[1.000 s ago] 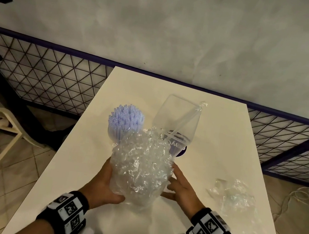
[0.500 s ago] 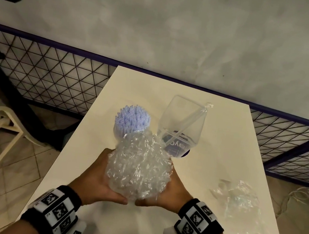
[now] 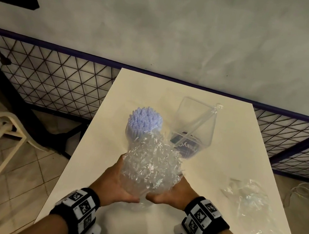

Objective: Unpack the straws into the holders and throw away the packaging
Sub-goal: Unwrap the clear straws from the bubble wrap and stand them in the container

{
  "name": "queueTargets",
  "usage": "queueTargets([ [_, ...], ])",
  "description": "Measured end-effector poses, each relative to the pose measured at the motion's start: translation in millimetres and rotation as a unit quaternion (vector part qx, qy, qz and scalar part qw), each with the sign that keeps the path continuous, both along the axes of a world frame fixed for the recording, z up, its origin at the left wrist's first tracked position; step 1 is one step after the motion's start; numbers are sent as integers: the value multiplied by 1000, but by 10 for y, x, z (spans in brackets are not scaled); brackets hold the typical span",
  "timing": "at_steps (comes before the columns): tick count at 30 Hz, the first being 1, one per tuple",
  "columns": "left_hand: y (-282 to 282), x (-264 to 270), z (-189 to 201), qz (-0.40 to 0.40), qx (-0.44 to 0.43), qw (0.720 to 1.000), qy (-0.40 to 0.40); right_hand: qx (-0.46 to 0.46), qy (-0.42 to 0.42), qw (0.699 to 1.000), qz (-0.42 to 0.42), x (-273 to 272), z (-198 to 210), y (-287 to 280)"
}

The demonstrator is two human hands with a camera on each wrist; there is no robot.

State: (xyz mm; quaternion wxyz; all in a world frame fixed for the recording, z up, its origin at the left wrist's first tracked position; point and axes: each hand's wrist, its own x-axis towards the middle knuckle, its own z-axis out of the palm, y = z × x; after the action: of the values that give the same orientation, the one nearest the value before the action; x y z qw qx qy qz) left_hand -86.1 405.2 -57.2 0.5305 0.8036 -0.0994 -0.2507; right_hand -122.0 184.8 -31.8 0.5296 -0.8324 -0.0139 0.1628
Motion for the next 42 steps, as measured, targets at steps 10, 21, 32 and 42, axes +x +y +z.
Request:
queueTargets([
  [10, -96, -56, -164, 31, -24, 998, 43, -318, -127, 938, 55, 131, 442, -511],
  [21, -316, -144, -155, 85, -22, 994, 60, -414, -197, 888, -44, 509, 472, -1112],
  [32, -439, -193, -179, 100, -49, 991, 71, -327, -354, 873, -69, 329, 564, -1275],
  [42, -498, -246, -119, 113, -52, 989, 81, -32, -150, 986, 71, 122, 509, -990],
])
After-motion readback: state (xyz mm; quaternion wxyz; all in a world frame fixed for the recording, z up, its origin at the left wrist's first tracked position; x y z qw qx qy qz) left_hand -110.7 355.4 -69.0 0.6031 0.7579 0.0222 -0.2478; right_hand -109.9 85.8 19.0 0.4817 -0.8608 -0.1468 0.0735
